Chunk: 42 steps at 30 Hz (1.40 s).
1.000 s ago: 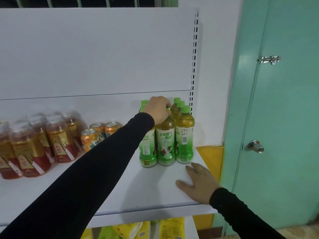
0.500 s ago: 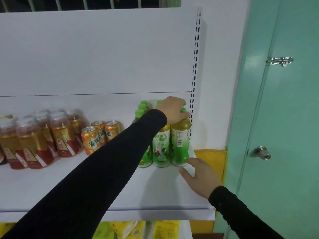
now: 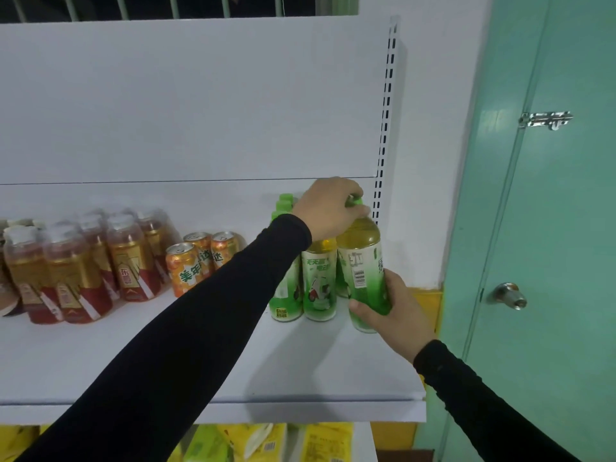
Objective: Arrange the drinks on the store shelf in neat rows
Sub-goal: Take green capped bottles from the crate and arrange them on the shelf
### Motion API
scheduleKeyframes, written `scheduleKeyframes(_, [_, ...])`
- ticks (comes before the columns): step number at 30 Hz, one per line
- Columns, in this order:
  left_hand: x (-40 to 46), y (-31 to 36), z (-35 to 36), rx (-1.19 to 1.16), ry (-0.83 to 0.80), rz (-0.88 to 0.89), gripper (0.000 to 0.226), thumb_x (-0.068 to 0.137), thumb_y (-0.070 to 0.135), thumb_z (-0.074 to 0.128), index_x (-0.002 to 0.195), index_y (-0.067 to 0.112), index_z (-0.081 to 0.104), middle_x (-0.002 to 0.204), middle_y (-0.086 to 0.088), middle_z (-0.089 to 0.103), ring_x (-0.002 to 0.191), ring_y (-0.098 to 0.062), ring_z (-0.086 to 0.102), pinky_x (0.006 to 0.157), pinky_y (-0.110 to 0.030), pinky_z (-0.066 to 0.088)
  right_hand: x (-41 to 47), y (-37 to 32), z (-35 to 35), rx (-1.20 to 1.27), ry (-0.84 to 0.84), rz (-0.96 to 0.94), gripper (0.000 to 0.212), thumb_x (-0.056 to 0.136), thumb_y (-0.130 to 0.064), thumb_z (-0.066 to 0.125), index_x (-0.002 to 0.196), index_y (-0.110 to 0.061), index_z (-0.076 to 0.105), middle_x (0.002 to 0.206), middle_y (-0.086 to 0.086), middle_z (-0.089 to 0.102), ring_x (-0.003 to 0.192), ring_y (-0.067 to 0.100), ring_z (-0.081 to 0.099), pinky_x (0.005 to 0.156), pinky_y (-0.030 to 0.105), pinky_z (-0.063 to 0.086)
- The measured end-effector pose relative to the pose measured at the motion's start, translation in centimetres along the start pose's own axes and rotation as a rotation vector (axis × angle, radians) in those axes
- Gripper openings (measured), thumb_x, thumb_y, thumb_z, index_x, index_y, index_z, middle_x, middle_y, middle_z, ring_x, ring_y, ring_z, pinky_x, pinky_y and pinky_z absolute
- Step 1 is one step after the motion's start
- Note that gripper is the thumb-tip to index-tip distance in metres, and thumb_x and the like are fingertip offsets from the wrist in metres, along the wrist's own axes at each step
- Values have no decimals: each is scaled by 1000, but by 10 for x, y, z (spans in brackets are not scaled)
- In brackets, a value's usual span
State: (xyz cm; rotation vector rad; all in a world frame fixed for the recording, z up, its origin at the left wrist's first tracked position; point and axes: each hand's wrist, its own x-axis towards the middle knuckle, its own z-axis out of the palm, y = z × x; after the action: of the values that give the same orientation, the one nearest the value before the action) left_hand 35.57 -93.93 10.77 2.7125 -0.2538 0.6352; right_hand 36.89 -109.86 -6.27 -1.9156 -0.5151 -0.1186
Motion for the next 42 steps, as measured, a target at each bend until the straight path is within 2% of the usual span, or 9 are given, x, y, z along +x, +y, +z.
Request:
scheduleKeyframes(8, [-33,-23,-8,-647,173,-168,45,85,43,76,122,18,68,110,6,70,103,-8,66,90,-27,53,-17,-26,15,430,-49,-35,56,64,-33,84,114,-30,61,111,-7,74,108,16,68,97,41,53])
scheduleKeyframes(12, [-58,-45,9,-1056,-19,-248,63,81,51,77,130,16,61,120,-5,71,108,-18,68,91,-37,55,-21,-36,19,590,-184,-35,72,67,-46,86,126,-15,60,119,6,71,111,25,67,90,36,56])
scheduleKeyframes(14, [-70,-52,21,-1238,-122,-257,55,83,37,78,129,13,59,122,-12,70,107,-24,68,92,-42,55,-21,-42,21,723,-260,15,84,63,-51,86,130,-8,58,123,13,68,114,30,65,87,36,56])
scheduleKeyframes(16, [-77,-54,26,-1364,-111,-288,54,81,25,78,130,11,57,118,-14,71,101,-27,70,83,-40,59,-22,-47,23,791,-306,77,73,75,-44,80,132,-5,57,127,16,65,117,31,63,85,35,57])
scheduleKeyframes(20, [-81,-54,23,-1395,7,-350,63,69,20,80,128,11,57,101,-11,76,87,-25,72,75,-39,60,-22,-53,25,723,-319,98,46,89,-30,54,130,-9,58,126,9,67,116,24,64,89,33,56])
scheduleKeyframes(26, [-78,-55,20,-1267,259,-345,53,78,11,83,124,18,58,94,-6,77,89,-27,75,84,-46,60,-21,-58,36,361,-79,-76,42,72,-43,74,111,-40,60,108,-20,71,107,9,66,90,32,56])
scheduleKeyframes(30, [-80,-54,20,-1240,286,-316,45,78,15,83,118,16,62,100,-9,76,93,-26,74,84,-42,60,-18,-61,37,471,-38,-9,61,65,-40,82,121,-25,62,112,-4,73,107,16,68,92,40,56])
scheduleKeyframes(36, [-88,-61,15,-1501,77,-347,56,79,31,73,129,13,57,119,-14,70,103,-28,70,91,-47,57,-18,-64,36,839,-281,175,47,85,-26,70,126,-5,62,124,17,67,115,34,64,92,54,54])
scheduleKeyframes(42, [-91,-63,15,-1517,206,-426,64,72,28,78,128,5,56,104,-12,73,86,-25,73,69,-40,61,-20,-74,40,563,-268,44,44,80,-38,63,122,-24,62,116,-6,72,109,15,67,92,37,55])
